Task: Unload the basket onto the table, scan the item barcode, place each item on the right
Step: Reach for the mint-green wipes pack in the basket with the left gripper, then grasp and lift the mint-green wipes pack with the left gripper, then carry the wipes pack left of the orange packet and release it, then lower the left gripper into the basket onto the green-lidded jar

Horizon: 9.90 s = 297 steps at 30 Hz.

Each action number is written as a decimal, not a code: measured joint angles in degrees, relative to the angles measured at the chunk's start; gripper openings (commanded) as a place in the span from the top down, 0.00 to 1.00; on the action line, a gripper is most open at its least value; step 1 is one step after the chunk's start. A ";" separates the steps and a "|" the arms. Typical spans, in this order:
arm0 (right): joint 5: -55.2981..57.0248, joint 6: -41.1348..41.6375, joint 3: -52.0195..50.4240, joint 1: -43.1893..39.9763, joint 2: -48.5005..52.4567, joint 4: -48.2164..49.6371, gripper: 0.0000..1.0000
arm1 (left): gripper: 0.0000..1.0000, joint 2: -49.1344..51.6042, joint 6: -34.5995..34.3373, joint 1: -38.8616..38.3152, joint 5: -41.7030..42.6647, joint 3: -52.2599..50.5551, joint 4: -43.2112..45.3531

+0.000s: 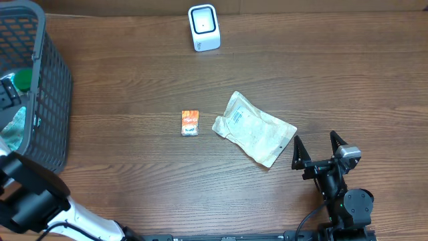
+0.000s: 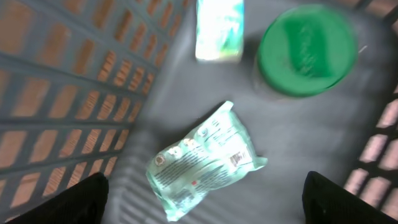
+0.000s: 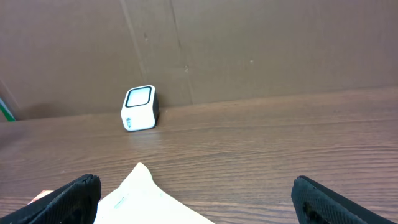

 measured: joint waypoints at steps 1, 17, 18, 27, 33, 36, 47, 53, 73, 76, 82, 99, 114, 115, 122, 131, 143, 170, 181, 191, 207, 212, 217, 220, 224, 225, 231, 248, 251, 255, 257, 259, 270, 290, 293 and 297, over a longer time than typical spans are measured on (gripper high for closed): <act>0.00 0.04 0.02 0.00 0.00 0.00 0.00 | 0.16 0.66 0.94 0.24 0.00 0.00 0.00; 0.00 0.04 0.00 0.00 0.00 0.00 0.00 | 0.18 3.19 20.39 2.45 5.68 -5.33 3.56; 0.00 0.02 0.02 0.00 0.00 0.00 0.00 | 0.18 3.19 21.73 2.45 6.19 -6.14 4.39; 0.00 0.02 0.02 0.00 0.00 0.00 0.00 | 0.19 3.19 26.80 2.45 7.93 -13.18 13.60; 0.00 0.04 0.02 0.00 0.00 -0.04 0.00 | 0.21 3.19 27.78 2.45 7.98 -15.54 17.99; 0.00 0.04 0.02 0.00 0.00 0.00 0.00 | 0.20 3.21 27.87 2.45 7.98 -17.35 19.28; 0.00 0.02 0.02 0.00 0.00 0.00 0.00 | 0.26 5.97 27.98 2.45 8.13 -18.12 19.52; 0.00 0.04 0.00 -0.02 0.00 -0.02 0.00 | 0.57 6.03 27.91 2.45 7.87 -18.12 19.23; 0.00 0.04 0.02 0.00 0.00 0.00 0.00 | 0.96 7.13 12.02 0.61 0.98 -9.38 6.67; 0.02 0.04 0.02 0.00 0.00 -0.02 0.00 | 0.96 7.98 7.41 0.39 0.15 -2.82 1.05; 0.00 0.04 0.02 0.00 0.00 -0.02 0.00 | 0.95 8.41 -3.30 -0.57 -0.48 17.62 -11.67; 0.00 0.00 0.02 -0.02 0.00 -0.02 0.00 | 0.50 7.63 -7.87 0.20 -0.98 5.60 -13.20; 0.00 0.04 0.02 0.00 0.00 -0.04 0.00 | 0.09 7.80 -5.22 2.62 -5.88 -9.77 2.12; 0.00 0.02 0.00 0.00 0.00 -0.04 0.00 | 0.11 7.80 -5.22 2.69 -5.86 -10.45 3.23; -0.02 0.02 0.02 0.00 0.00 0.00 0.00 | 0.66 7.69 -4.79 2.71 -4.07 -13.29 6.75; 0.00 0.02 0.00 0.00 0.00 -0.02 0.00 | 0.96 7.19 -3.85 2.67 -3.91 -13.07 6.19; 0.00 0.02 0.02 0.00 0.00 -0.02 0.00 | 0.96 8.04 -6.10 2.25 -3.72 3.61 -11.85; 0.00 0.04 0.02 0.00 0.00 -0.04 0.00 | 0.94 -17.42 -17.03 -21.11 21.55 25.09 -31.93; 0.00 0.02 0.00 0.00 0.00 0.00 0.00 | 0.89 -16.50 -17.20 -36.92 14.47 -3.10 -21.53; 0.02 0.02 0.02 -0.02 0.00 0.00 0.00 | 0.83 -16.31 -21.64 -45.99 11.65 -31.36 2.08; 0.00 0.04 0.00 0.00 0.00 -0.04 0.00 | 0.00 -16.31 -26.75 -46.07 15.52 -46.10 16.81; 0.00 0.04 0.00 0.00 0.00 -0.04 0.00 | 0.00 -16.44 -26.71 -46.07 16.02 -43.06 11.43; 0.00 0.04 0.02 0.00 0.00 -0.04 0.00 | 0.00 -18.95 -26.25 -46.07 16.02 -29.29 4.46; 0.00 0.04 0.02 -0.02 0.00 -0.02 0.00 | 0.00 -21.27 -26.03 -45.59 16.02 -17.99 2.43; 0.02 0.04 0.02 -0.02 0.00 -0.04 0.00 | 0.00 -23.65 -24.70 -42.91 15.15 -5.18 -0.48; 0.00 0.02 0.02 0.00 0.00 -0.04 0.00 | 0.00 -23.98 -24.59 -41.48 14.56 -2.80 -0.74; 0.02 0.04 0.02 0.00 0.00 -0.04 0.00 | 0.05 -24.48 -26.23 -27.50 9.33 3.78 -1.46; 0.00 0.02 0.02 0.00 0.00 -0.02 0.00 | 0.12 -13.16 -24.61 1.20 6.32 2.43 0.55; -0.02 0.02 0.02 0.00 0.00 -0.02 0.00 | 0.13 -9.09 -20.55 2.47 6.32 1.88 1.88; 0.00 0.04 0.02 0.00 0.00 -0.04 0.00 | 0.08 -4.31 -15.61 2.71 6.10 1.79 4.44; 0.00 0.04 0.00 0.00 0.00 -0.04 0.00 | 0.06 -2.29 -14.25 2.25 6.10 1.79 5.92; 0.00 0.04 0.02 -0.02 0.00 -0.04 0.00 | 0.04 -0.20 -13.51 1.64 6.12 1.79 7.19; 0.00 0.04 0.02 0.00 0.00 -0.02 0.00 | 0.00 9.46 -7.54 -3.56 6.60 1.79 13.84; 0.02 0.00 0.02 0.00 0.00 -0.02 0.00 | 0.21 17.38 -6.08 -6.47 7.26 1.77 18.78; 0.00 0.04 0.02 0.00 0.00 -0.04 0.00 | 0.32 17.51 -5.79 -6.47 7.26 1.75 19.23; 0.00 0.02 0.02 0.00 0.00 0.00 0.00 | 0.43 17.51 -5.40 -6.47 7.37 1.75 19.63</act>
